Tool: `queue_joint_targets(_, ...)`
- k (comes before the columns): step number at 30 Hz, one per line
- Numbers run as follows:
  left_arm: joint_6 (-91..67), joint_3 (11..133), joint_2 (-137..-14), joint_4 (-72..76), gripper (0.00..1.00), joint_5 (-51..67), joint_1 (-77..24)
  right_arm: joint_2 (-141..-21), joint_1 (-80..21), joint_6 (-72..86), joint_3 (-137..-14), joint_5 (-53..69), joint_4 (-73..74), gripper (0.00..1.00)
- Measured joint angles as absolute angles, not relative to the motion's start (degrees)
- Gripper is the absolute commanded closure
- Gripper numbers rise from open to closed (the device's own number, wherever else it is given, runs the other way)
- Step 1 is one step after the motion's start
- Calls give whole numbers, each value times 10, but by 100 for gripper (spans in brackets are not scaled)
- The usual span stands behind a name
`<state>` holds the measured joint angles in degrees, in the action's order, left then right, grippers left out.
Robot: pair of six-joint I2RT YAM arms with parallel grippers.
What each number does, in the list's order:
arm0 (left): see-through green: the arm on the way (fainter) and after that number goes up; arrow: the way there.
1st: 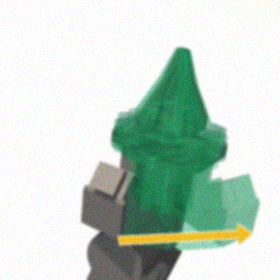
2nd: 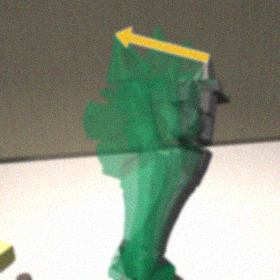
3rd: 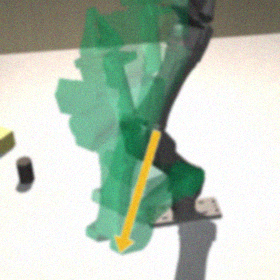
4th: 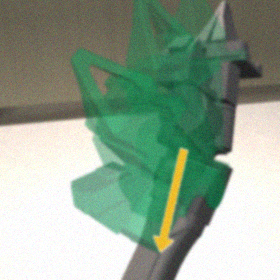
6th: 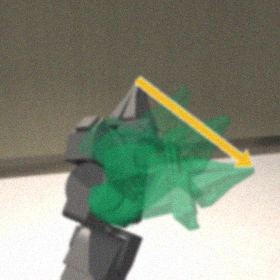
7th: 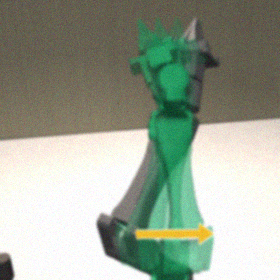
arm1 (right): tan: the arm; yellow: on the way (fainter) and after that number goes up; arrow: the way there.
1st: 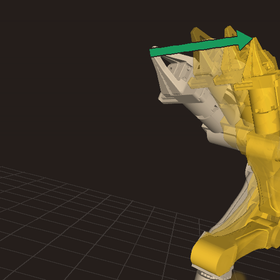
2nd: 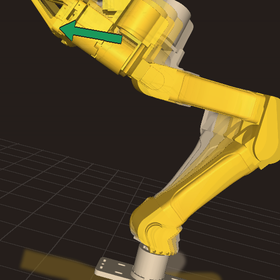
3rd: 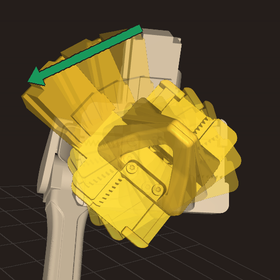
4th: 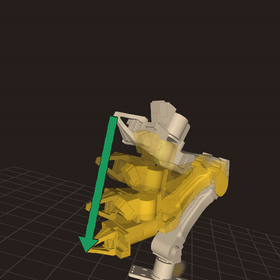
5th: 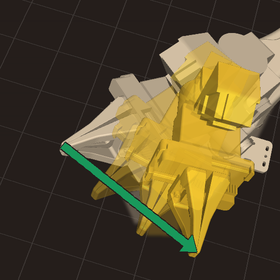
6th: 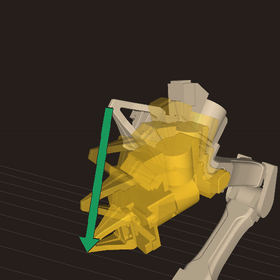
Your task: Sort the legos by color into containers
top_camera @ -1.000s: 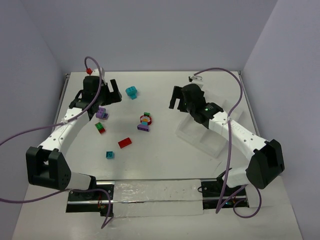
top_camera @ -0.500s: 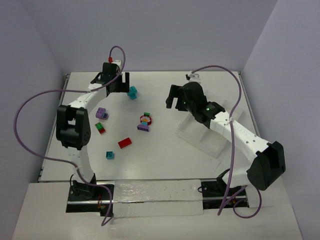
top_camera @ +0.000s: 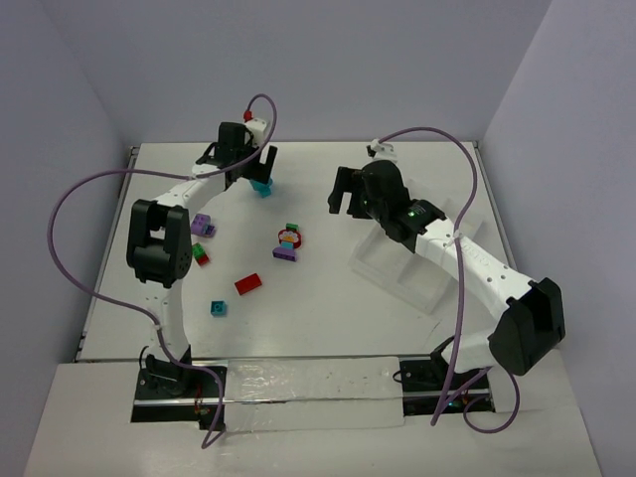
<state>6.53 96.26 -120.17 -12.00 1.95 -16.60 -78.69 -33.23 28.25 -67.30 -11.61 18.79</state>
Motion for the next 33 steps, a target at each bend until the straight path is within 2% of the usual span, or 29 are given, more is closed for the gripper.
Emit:
queue_joint_targets(8,92,1021,-1267,-108,1,48,-173,-811,-332,289,-687,-120,210,0)
queue_joint_targets(15,103,1021,-1281,-109,7,39,-184,-812,-332,289,-691,-131,223,0)
queue_joint_targets(25,107,959,-1275,-73,10,-31,-189,-813,-332,297,-692,-130,225,0)
queue_joint_targets(28,108,958,-1274,-73,14,-40,-191,-818,-332,302,-697,-128,228,0)
queue_joint_targets(31,104,958,-1274,-73,27,-42,-191,-819,-332,304,-698,-128,230,0)
queue_joint_targets(33,100,958,-1274,-73,29,-41,-191,-819,-332,304,-699,-128,233,0)
